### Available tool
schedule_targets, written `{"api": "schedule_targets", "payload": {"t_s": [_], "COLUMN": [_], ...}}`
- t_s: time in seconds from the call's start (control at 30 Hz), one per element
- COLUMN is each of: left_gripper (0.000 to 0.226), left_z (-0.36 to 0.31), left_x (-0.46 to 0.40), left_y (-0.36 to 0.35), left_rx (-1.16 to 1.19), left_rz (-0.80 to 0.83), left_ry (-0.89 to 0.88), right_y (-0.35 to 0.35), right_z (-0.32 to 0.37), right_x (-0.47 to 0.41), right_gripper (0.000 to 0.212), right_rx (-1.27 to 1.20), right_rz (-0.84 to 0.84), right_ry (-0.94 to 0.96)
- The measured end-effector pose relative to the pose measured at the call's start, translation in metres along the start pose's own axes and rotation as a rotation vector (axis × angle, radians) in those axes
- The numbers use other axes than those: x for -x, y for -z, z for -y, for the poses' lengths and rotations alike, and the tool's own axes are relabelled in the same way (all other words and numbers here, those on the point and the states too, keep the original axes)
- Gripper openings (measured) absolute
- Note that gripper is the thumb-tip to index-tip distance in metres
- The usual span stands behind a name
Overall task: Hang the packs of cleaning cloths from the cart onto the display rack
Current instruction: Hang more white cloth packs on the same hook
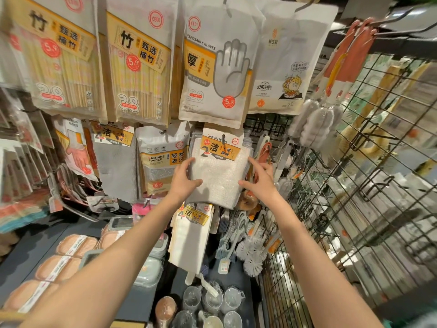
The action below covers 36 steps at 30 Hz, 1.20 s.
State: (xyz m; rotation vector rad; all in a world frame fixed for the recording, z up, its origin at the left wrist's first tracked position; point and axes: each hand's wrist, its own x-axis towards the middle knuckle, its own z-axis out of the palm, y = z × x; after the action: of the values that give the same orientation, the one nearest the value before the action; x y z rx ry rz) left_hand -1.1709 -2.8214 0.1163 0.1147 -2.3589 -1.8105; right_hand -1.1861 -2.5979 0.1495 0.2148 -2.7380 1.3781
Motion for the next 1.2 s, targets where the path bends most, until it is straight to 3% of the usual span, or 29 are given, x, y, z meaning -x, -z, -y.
{"api": "schedule_targets", "payload": {"t_s": [0.17,0.33,0.6,0.67,0.9,1.2], "left_gripper": [0.070,0.072,0.079,0.076,0.066,0.069], "left_z": [0.001,0.001,0.018,0.025,0.066,0.091], "left_x": [0.022,0.041,0.097,0.118,0.225,0.415], "left_y": [-0.006,-0.011,0.004,0.017,0.086,0.173], "left_rx": [-0.097,-0.126,-0.116,-0.163,-0.225,-0.332], "left_rz": [-0.026,-0.059,-0.052,-0.106,-0.374,-0.885], "left_ry": [0.015,-0.082,-0.219,-0.235,-0.050,0.178], "right_y": [-0.001,-0.005,-0.028,-0.043,-0.138,-0.274], "right_z": [-0.007,-0.010,-0.002,0.005,0.053,0.137], "right_x": [0.018,0.030,0.066,0.078,0.127,0.265], "right_gripper": [0.071,0.069,0.066,0.066,0.069,0.079], "right_rx": [0.058,0.086,0.112,0.128,0.130,0.018], "right_rz": [0.013,0.082,0.175,0.225,0.502,0.973], "right_ry": [0.021,0.059,0.270,0.331,0.550,0.882]}}
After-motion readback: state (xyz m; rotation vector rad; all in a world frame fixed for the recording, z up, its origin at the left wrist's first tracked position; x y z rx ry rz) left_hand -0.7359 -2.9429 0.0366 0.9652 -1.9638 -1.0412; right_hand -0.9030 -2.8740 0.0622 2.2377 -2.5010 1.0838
